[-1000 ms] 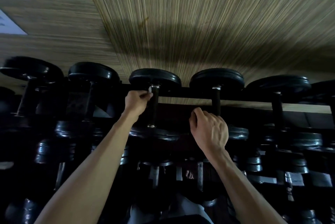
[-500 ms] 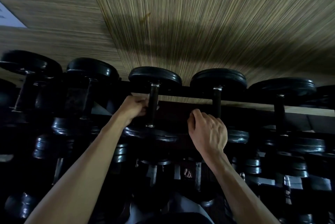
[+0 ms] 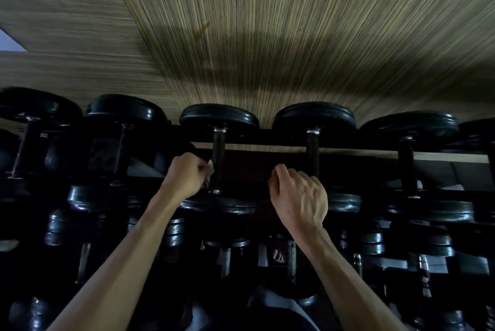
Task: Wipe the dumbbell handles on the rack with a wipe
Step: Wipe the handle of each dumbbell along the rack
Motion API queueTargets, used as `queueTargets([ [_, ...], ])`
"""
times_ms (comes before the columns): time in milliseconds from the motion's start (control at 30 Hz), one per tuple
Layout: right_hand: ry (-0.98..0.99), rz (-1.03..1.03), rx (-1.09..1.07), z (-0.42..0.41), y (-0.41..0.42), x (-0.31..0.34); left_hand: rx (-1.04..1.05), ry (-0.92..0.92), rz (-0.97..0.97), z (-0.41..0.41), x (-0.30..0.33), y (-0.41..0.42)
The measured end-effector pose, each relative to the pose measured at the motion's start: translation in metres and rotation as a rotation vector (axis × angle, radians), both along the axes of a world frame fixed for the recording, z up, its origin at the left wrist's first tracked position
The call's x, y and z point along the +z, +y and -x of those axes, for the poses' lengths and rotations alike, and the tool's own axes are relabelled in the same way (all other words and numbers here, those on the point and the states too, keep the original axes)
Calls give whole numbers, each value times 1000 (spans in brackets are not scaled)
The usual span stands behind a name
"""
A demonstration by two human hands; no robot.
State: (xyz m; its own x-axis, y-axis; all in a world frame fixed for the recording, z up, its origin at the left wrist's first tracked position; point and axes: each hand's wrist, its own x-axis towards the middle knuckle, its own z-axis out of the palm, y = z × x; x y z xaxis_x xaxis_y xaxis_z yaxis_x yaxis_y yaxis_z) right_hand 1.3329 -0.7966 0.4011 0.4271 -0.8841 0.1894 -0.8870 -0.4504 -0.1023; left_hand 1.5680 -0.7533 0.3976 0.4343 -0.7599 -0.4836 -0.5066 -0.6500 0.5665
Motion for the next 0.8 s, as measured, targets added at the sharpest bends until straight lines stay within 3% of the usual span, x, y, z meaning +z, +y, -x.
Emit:
queueTargets([
  [100, -15, -4, 10, 0, 0, 0, 135, 24, 177, 8, 12, -11],
  [233, -10, -15, 9, 2, 1, -1, 131, -115, 302, 24, 25, -24],
  [433, -40, -11, 31, 2, 1, 1, 129, -74, 123, 29, 17, 1],
  [633, -58, 3, 35, 3, 1, 0, 218, -40, 199, 24, 25, -18],
  [800, -37, 9, 37, 3, 0, 0, 13, -61, -90, 18, 19, 0],
])
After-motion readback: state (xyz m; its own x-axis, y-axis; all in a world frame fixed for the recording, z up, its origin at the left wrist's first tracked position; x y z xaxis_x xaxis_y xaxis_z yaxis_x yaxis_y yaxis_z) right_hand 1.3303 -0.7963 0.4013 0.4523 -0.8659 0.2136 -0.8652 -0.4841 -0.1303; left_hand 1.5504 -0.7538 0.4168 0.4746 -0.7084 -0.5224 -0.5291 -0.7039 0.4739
